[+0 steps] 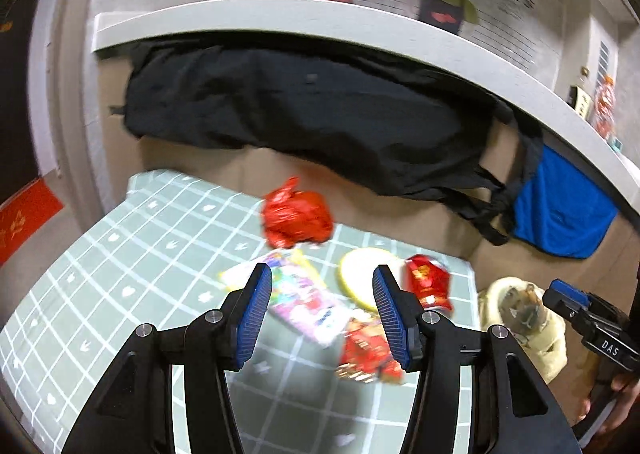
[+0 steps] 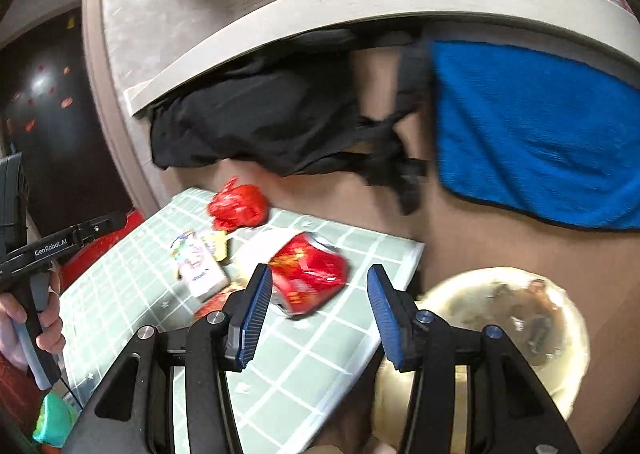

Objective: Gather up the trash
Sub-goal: 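Move both grippers back over the remaining trash on the mat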

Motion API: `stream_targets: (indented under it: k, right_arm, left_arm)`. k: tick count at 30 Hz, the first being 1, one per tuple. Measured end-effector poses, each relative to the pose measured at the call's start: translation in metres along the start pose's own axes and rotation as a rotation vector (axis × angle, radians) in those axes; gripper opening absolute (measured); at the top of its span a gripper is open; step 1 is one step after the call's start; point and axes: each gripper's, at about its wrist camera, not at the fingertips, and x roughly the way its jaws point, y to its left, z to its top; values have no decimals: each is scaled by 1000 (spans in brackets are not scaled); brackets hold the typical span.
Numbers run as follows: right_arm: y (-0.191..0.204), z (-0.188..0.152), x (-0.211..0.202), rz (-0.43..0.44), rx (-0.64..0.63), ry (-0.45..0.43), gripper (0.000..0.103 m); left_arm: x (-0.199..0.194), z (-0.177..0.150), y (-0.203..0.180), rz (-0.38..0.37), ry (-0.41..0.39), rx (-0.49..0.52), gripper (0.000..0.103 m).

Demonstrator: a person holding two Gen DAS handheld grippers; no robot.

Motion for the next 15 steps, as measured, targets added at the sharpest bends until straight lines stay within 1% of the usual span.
stream_targets:
  k: [5, 9, 13, 15]
  right_arm:
    - [32, -11, 21, 26, -51, 35, 47]
    - [52, -22, 47, 49, -81, 109, 47]
    - [76, -33, 80, 92, -109, 204, 47]
    - [87, -36, 100, 97, -123, 245, 47]
  left_arm:
    - [7, -25, 37, -10, 37, -51, 53]
    - [14, -38, 56, -5, 51, -68, 53]
    - [12, -36, 75, 21, 34, -88, 53]
    - [8, -30, 87, 38, 25, -91, 53]
